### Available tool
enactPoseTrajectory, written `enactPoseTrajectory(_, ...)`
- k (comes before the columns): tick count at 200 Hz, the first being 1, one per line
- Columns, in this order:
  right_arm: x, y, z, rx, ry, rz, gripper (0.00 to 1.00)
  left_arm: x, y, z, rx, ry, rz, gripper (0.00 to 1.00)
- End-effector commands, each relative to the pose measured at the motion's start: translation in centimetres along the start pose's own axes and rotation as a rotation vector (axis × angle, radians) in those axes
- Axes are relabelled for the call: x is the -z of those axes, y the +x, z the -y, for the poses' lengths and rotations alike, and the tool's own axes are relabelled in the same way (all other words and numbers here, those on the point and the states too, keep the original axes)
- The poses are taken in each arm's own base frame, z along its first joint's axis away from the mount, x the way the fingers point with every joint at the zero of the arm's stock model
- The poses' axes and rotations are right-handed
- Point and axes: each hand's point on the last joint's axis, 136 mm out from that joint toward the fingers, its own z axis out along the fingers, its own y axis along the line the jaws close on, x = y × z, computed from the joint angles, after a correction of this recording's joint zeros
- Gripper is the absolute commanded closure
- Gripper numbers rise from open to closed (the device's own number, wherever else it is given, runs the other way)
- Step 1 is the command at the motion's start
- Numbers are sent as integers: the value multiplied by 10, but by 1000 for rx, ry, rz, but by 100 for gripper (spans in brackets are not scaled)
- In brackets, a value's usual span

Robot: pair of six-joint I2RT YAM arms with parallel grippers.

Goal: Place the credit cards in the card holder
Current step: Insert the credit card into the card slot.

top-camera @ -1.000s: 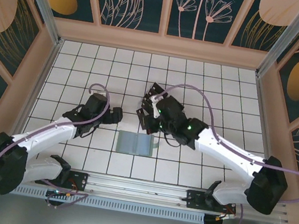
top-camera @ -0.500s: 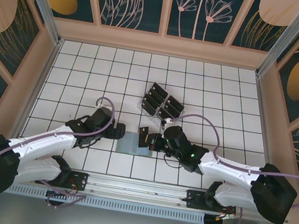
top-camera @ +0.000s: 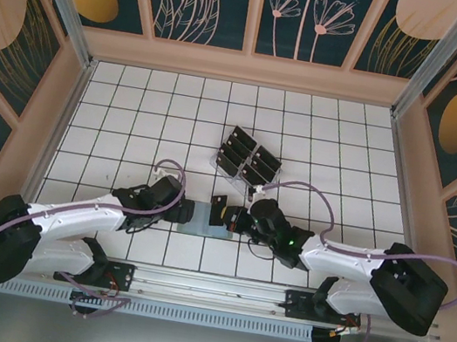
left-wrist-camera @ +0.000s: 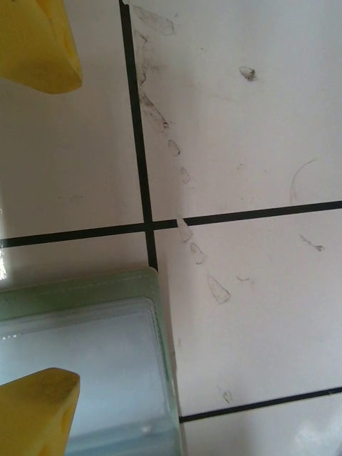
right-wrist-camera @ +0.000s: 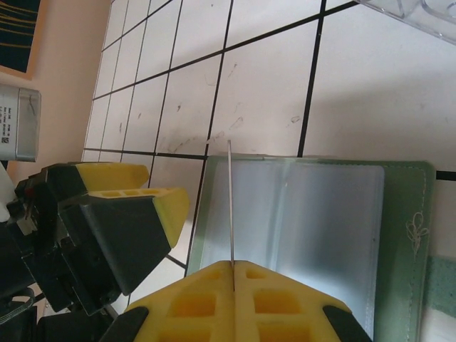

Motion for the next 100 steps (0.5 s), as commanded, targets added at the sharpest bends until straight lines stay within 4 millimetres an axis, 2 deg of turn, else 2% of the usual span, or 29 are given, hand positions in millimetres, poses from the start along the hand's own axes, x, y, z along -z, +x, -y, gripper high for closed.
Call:
enactPoseTrajectory(1, -2, -3, 0, -18, -19, 40, 100, -4, 3, -4, 1, -31, 7, 2)
enactPoseTrajectory(100, -5, 9, 31, -48, 30, 43, 100, -17, 17, -17, -30, -112, -18, 1)
